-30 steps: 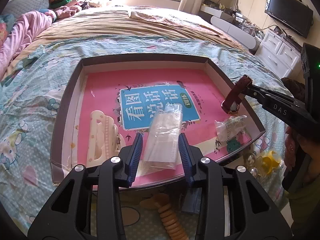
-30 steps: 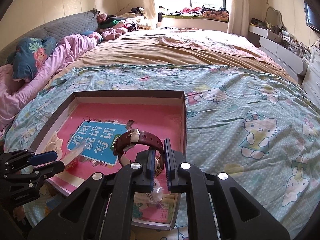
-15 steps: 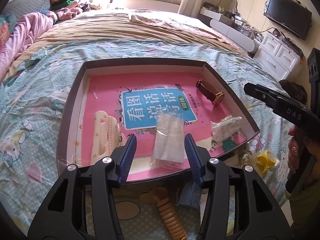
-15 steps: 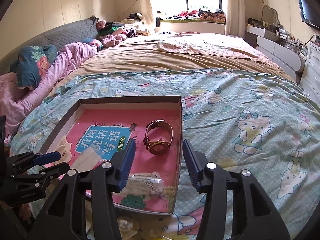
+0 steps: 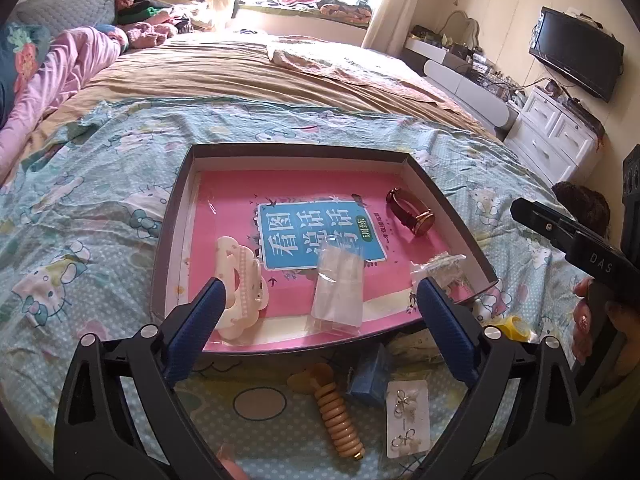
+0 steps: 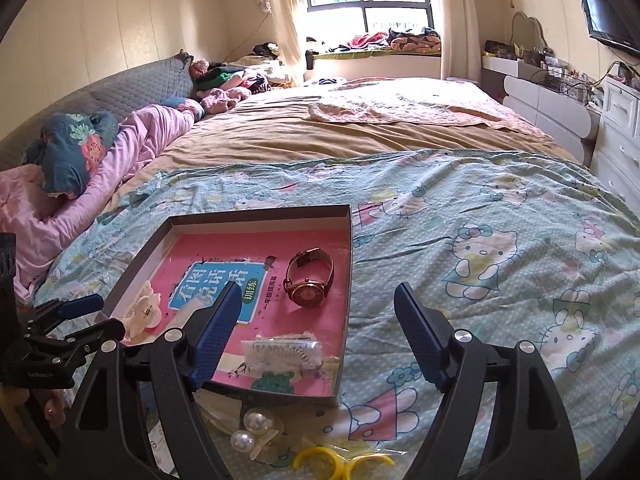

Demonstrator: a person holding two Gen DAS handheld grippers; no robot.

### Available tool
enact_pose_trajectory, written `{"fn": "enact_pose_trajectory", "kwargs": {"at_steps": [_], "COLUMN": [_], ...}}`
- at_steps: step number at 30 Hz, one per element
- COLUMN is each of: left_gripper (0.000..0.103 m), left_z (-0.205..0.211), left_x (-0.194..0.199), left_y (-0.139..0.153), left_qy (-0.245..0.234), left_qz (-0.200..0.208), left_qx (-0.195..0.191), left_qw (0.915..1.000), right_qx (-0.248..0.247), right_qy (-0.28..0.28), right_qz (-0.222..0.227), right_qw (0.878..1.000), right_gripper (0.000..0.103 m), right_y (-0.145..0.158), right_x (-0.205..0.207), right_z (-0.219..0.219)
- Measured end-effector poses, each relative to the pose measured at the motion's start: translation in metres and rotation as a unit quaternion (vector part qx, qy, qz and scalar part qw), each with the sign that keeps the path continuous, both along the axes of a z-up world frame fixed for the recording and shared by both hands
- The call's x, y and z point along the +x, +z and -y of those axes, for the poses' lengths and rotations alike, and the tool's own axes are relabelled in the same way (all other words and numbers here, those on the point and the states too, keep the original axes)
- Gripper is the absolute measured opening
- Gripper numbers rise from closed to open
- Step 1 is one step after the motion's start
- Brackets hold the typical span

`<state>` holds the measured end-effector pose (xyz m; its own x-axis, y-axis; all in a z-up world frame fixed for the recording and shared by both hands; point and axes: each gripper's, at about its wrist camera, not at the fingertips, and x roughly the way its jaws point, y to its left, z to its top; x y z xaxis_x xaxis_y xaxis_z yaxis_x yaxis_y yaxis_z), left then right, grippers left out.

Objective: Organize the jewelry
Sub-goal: 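Withdraw both open tools from the tray toward the wooden bead spiral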

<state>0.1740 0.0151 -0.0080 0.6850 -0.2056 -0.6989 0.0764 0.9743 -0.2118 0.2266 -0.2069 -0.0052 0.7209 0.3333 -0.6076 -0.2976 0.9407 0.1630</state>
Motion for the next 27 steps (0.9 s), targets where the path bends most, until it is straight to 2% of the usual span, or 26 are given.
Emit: {"fn": "enact_pose_trajectory", "kwargs": {"at_steps": [19,23,27], "left_gripper": [0.091,0.091,0.091], "left_z": [-0.01,-0.013,-0.013], "left_x": [-0.03,-0.037,-0.044], "left_y": [0.039,0.045,0.049], "left_qy": [0.018,0.021,0.022], "left_qz": [0.042,0.048,0.053], "left_qx": [-0.007,-0.01,-0.01], "left_qw": [0.9989,0.9986,0.9983], "right_qx": [0.013,0.015,0.014], "right_qy": [0.005,0.008,0.014], "right_qz": [0.039,0.045,0.05], "right_qw": [0.999,0.999,0.999], "right_gripper": [0.078,0.083,0.083], "right_y": [0.038,0.043,0.047], "right_x": [-0.034,-0.042,-0.051], "right_z": [0.011,0.011,0.011]}}
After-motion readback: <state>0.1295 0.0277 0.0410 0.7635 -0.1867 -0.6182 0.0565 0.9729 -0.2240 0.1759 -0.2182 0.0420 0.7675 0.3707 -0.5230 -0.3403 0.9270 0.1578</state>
